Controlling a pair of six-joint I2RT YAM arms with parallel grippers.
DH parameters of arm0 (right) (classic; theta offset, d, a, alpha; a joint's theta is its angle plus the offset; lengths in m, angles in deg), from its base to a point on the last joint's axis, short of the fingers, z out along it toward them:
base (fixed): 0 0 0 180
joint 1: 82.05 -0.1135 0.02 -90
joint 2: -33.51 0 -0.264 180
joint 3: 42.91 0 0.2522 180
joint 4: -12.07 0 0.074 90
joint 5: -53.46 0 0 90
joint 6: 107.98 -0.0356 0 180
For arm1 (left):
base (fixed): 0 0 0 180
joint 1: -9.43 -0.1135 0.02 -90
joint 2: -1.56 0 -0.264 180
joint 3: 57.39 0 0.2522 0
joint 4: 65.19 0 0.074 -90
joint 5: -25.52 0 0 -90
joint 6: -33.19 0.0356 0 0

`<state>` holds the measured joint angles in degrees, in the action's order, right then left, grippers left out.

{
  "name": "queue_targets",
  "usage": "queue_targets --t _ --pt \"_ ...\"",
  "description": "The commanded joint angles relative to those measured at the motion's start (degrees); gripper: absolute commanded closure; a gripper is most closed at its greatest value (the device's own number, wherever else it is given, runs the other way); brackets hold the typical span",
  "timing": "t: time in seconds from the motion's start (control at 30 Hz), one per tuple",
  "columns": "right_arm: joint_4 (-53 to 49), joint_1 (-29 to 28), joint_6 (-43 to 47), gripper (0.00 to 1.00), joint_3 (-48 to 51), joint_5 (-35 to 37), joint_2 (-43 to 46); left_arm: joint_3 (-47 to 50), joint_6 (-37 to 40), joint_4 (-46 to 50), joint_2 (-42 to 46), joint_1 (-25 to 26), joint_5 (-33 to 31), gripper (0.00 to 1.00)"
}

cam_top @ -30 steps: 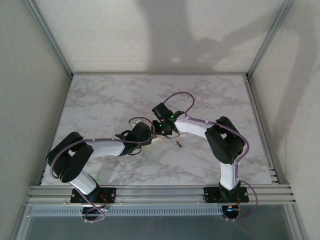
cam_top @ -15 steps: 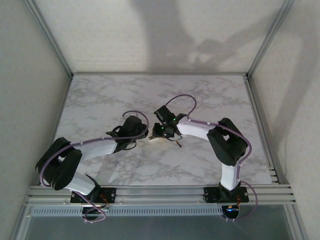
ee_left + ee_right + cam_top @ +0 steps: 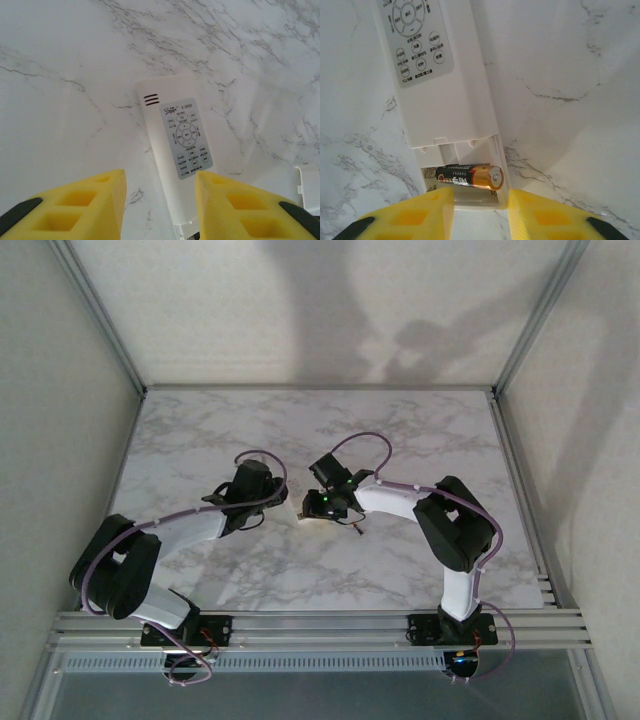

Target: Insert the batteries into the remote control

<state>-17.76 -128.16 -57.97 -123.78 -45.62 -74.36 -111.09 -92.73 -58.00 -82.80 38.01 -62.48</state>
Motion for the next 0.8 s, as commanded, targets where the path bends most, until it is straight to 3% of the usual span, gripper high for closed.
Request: queue_targets --t 0.0,0.77 --pt "-1.1 -0.3 0.9 0.64 -0.4 -0.2 -0.4 -0.8 0.8 -0.6 0.8 -0.6 1.5 0.6" --pt "-3.1 -1.4 -2.0 0.59 -3.5 4.3 -5.2 1.4 -0.3 -2.1 1.7 -1.0 2.6 0.59"
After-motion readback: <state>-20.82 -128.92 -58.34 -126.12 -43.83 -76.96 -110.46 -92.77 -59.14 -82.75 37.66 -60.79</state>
